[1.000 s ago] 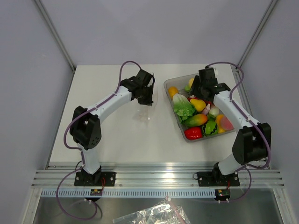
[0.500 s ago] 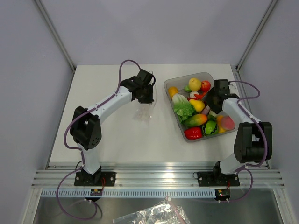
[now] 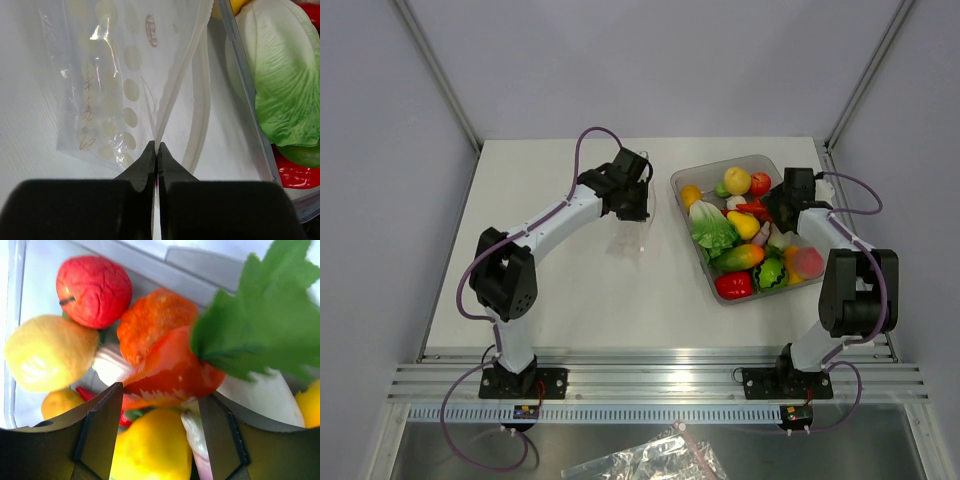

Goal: Place the food in the zip-top bag and seal the zipper
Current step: Pick up the fake vegetable from the bin.

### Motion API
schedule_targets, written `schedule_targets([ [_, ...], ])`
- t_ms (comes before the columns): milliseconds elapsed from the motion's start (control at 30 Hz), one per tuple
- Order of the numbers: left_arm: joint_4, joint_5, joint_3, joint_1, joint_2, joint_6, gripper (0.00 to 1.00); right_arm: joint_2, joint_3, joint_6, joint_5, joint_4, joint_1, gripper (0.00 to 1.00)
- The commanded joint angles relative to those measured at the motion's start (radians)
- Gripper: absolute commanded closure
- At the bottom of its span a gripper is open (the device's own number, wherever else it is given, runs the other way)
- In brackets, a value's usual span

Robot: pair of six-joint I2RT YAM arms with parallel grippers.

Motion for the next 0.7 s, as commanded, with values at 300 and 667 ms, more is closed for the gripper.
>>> schedule_targets([
  [300,0.019,-0.002,-0.004,-0.003,-0.034,0.023,1.00,-0.007,0.071,-0.072,0.068,0.048,-0.023,0.95],
  [667,-0.047,-0.017,0.051,-0.002,-0.011,0.063,1.00,-0.196,0.031,-0.238,-0.218,0.151,-0.021,1.00],
])
